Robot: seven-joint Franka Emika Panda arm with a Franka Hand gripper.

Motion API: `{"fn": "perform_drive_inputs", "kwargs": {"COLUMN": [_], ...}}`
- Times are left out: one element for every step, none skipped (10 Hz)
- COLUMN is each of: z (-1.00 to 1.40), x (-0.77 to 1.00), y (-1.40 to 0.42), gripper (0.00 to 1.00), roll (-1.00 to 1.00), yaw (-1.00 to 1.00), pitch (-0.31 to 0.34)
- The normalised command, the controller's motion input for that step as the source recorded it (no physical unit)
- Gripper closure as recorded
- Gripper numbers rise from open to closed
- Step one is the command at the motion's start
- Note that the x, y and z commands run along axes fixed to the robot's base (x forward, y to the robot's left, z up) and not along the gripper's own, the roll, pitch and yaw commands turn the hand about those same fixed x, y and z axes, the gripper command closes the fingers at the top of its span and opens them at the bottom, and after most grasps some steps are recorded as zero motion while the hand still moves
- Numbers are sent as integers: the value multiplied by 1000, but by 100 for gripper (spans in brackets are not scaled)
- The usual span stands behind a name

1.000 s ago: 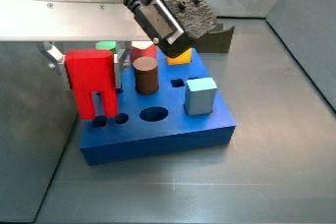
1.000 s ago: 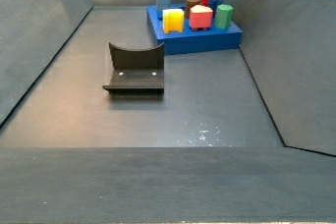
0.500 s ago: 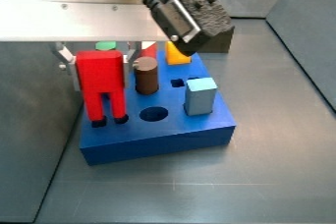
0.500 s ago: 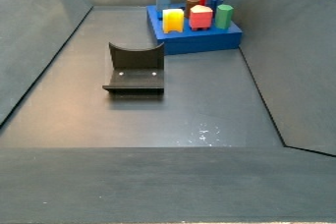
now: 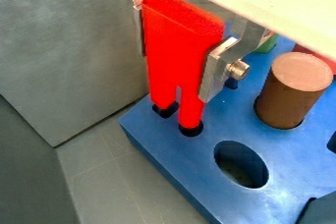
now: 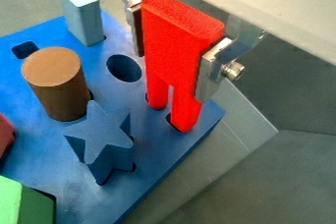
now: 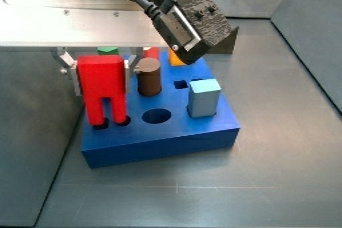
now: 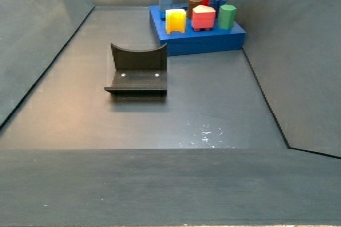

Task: Pick up the square-circle object. Move up. Rotate the square-circle object. Move to above the board. Insert the square-circle object.
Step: Insert the square-circle object.

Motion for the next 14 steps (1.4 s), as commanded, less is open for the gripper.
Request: {"fn": "perform_drive_inputs", "kwargs": {"z": [-94,-134,-109,-120,-154,-143,-97,-37,-37,-129,-154,-117,-189,-194], "x": [0,0,0,51,157,177,94,0,0,-66,-83,-43,0,0], "y": [-146,-189,-120,-74,0,0,0,0,0,34,63,37,160,191], "gripper": [100,100,100,100,100,100,100,100,100,100,100,100,100,100], "roll": [64,76,9,0,0,0,0,0,0,7,4,0,16,39], "yaw": [29,20,0,0,0,0,0,0,0,0,0,0,11,111], "pitch": [-11,-33,-74,-44,-4,0,0,0,-3,0,0,0,0,0]}}
